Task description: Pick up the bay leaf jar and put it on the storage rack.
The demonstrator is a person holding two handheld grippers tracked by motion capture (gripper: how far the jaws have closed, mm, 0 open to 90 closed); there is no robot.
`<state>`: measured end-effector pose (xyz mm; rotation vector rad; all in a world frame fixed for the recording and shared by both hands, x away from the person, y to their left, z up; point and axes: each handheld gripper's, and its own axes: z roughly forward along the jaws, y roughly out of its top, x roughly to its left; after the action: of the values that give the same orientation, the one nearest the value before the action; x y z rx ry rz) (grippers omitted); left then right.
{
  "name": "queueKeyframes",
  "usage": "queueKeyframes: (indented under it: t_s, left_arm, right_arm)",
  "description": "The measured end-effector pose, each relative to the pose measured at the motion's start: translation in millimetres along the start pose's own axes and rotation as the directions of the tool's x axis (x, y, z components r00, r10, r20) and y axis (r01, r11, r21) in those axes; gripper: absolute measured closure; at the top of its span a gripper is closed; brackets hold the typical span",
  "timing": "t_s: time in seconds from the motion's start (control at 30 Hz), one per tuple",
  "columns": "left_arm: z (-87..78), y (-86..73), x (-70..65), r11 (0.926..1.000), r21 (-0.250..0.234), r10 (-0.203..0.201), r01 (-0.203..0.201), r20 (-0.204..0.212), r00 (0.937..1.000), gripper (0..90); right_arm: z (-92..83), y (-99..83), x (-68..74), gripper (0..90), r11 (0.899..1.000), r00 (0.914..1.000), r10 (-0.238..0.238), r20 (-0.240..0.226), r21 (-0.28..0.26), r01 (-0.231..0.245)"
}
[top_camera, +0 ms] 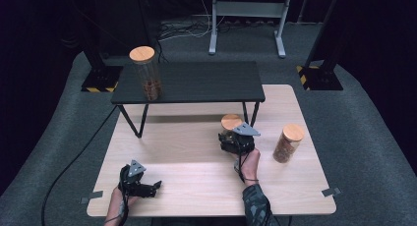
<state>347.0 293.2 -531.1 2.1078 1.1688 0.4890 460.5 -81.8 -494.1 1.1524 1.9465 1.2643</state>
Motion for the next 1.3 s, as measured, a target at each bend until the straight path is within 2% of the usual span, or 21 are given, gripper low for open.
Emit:
queueKeyframes:
  t_s: [0.3, 0.53, 0.63, 0.7, 1.3]
  left_arm:
    - [0.0, 0.1, 0.0, 1.0, 0.0, 0.0, 0.0, 0.0, 1.0, 0.0]
    - [0.1, 0.2, 0.0, 1.0, 0.0, 0.003, -0.003, 0.003, 1.0, 0.0]
    - [0.2, 0.3, 0.0, 1.0, 0.0, 0.005, -0.005, 0.005, 1.0, 0.0]
    - [0.3, 0.3, 0.0, 1.0, 0.0, 0.004, -0.004, 0.005, 1.0, 0.0]
    - [0.1, 0.1, 0.0, 1.0, 0.0, 0.005, -0.005, 0.005, 1.0, 0.0]
  right_arm:
    - [-9.8, 4.2, 0.5, 24.8, 1.0, 0.9998, 0.002, -0.021, -0.026, -0.002]
    - [-14.7, 4.8, -0.6, 24.9, 1.0, 0.9994, -0.012, -0.032, -0.008, 0.012]
    - [-16.9, 6.4, -1.0, 24.9, 1.0, 0.9981, -0.015, -0.06, -0.013, 0.015]
    - [-17.6, 7.6, -0.1, 24.9, 1.0, 0.9983, -0.026, -0.052, -0.01, 0.026]
    - [-29.0, 26.8, 0.9, 24.8, 0.999, 0.9955, -0.042, -0.085, -0.015, 0.041]
